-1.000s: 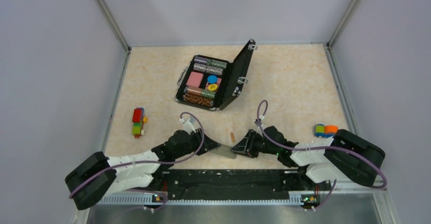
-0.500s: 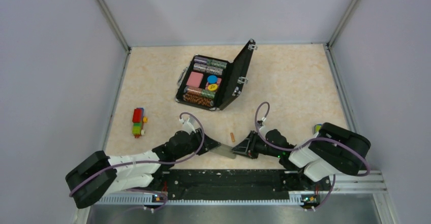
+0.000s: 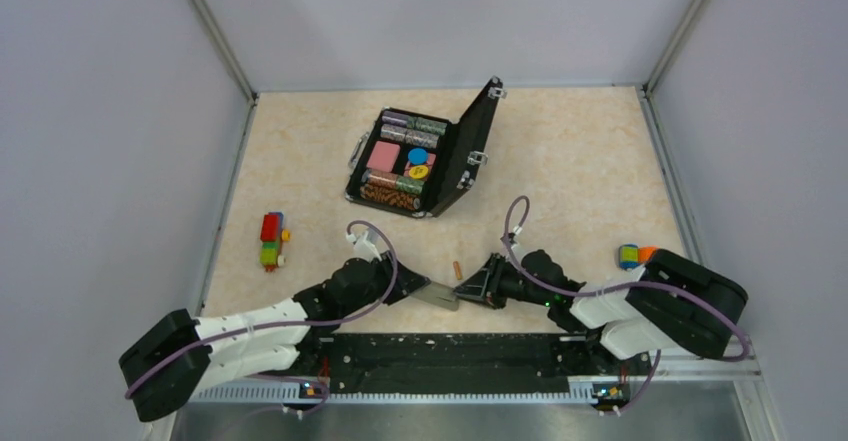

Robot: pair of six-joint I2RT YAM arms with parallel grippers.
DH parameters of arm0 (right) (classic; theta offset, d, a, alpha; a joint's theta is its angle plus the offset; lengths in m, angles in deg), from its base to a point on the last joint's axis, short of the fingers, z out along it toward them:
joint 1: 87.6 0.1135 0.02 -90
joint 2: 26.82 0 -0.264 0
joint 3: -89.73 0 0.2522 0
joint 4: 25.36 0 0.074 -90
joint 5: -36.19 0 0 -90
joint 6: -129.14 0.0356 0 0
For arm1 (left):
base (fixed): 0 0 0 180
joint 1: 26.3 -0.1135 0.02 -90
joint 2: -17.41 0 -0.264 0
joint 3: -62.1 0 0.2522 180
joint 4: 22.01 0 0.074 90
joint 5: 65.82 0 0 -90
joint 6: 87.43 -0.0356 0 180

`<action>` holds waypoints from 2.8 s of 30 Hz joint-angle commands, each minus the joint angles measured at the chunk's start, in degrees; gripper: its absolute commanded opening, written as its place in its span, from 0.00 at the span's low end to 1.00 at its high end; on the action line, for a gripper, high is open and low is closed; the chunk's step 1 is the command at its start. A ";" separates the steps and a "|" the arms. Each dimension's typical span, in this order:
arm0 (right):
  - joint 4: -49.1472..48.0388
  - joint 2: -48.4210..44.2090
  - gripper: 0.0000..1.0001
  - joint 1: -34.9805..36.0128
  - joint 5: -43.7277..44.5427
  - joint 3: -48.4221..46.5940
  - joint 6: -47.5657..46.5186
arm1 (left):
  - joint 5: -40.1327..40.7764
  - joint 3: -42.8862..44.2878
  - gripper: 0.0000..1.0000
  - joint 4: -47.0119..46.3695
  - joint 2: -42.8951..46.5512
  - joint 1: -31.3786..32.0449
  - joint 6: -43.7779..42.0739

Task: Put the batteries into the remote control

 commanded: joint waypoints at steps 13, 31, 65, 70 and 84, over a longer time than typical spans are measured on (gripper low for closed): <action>42.80 -17.40 0.38 -4.05 11.88 -23.27 -16.02 | 3.79 1.80 0.00 23.48 7.60 1.26 0.74; 70.38 -19.98 0.45 -5.99 21.74 -30.45 -33.80 | 9.65 5.39 0.00 35.39 13.33 1.24 2.00; 78.15 -7.57 0.45 -6.48 21.51 -33.12 -56.18 | -0.69 2.84 0.00 22.96 37.89 1.26 -29.12; 77.81 -5.99 0.39 -6.48 20.76 -33.11 -56.58 | 1.93 2.64 0.00 23.76 37.82 1.26 -28.07; 77.17 -1.42 0.31 -6.50 21.02 -34.14 -56.77 | 4.79 2.24 0.00 22.89 35.52 1.17 -25.95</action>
